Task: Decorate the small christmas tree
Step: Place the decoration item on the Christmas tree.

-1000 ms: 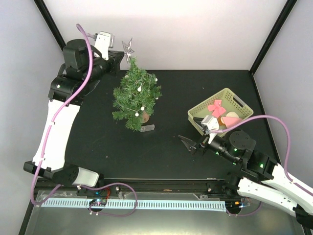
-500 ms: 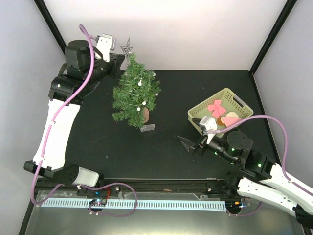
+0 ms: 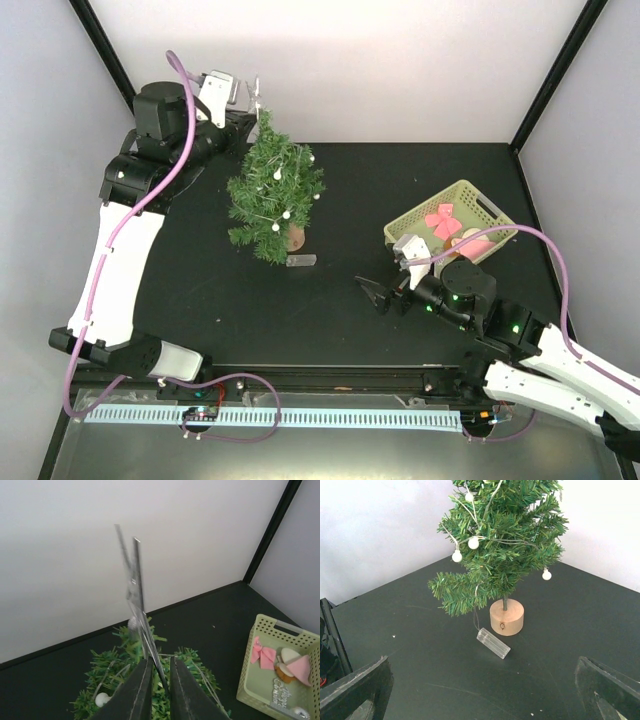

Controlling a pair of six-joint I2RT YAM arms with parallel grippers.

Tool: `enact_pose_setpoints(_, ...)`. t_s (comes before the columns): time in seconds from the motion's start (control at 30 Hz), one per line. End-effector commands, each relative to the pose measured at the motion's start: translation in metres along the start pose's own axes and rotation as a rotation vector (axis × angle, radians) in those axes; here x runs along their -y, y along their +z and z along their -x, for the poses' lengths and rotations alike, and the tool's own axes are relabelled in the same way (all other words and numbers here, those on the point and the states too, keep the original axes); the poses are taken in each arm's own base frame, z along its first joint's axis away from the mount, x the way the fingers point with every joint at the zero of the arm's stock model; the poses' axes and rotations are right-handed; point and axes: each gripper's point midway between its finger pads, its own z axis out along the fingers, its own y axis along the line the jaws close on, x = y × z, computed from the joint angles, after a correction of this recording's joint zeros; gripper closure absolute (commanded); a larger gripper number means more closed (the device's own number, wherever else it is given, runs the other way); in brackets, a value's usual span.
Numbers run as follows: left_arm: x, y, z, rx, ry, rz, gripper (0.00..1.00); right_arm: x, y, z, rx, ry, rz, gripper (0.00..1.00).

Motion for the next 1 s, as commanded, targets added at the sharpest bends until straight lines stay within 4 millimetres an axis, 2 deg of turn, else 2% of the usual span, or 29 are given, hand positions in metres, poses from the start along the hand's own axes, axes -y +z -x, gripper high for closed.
enact_pose_setpoints(0.0, -0.003, -0.007, 0.003, 0.002, 0.015, 0.020, 0.87, 0.000, -0.006, 0.016, 0.049, 0.016, -0.003, 0.00)
enact_pose_setpoints(0.37, -0.007, -0.006, 0.002, 0.031, 0.032, 0.041, 0.81, -0.002, -0.002, 0.015, 0.036, 0.014, 0.008, 0.00)
enact_pose_setpoints(0.4, -0.008, -0.007, 0.002, 0.038, 0.031, 0.044, 0.78, -0.003, -0.002, 0.014, 0.034, 0.014, 0.009, 0.00)
enact_pose_setpoints(0.47, -0.010, -0.007, 0.002, 0.057, 0.028, 0.055, 0.65, -0.003, -0.002, 0.015, 0.037, 0.015, 0.011, 0.00)
enact_pose_setpoints(0.6, -0.011, -0.013, 0.006, 0.128, 0.022, 0.070, 0.61, 0.001, -0.002, 0.016, 0.042, 0.035, -0.009, 0.00)
enact_pose_setpoints(0.77, -0.009, -0.038, 0.000, 0.191, 0.029, 0.085, 0.28, 0.013, -0.004, 0.018, 0.064, 0.067, -0.078, 0.00)
enact_pose_setpoints(0.83, -0.008, -0.044, -0.014, 0.174, 0.027, 0.085, 0.16, 0.026, -0.008, 0.019, 0.070, 0.096, -0.155, 0.00)
enact_pose_setpoints(0.87, -0.008, -0.048, -0.021, 0.169, 0.027, 0.085, 0.04, 0.035, -0.010, 0.020, 0.075, 0.112, -0.204, 0.00)
enact_pose_setpoints(0.97, -0.005, -0.059, -0.050, 0.149, 0.029, 0.080, 0.01, 0.046, -0.011, 0.027, 0.081, 0.065, -0.274, 0.00)
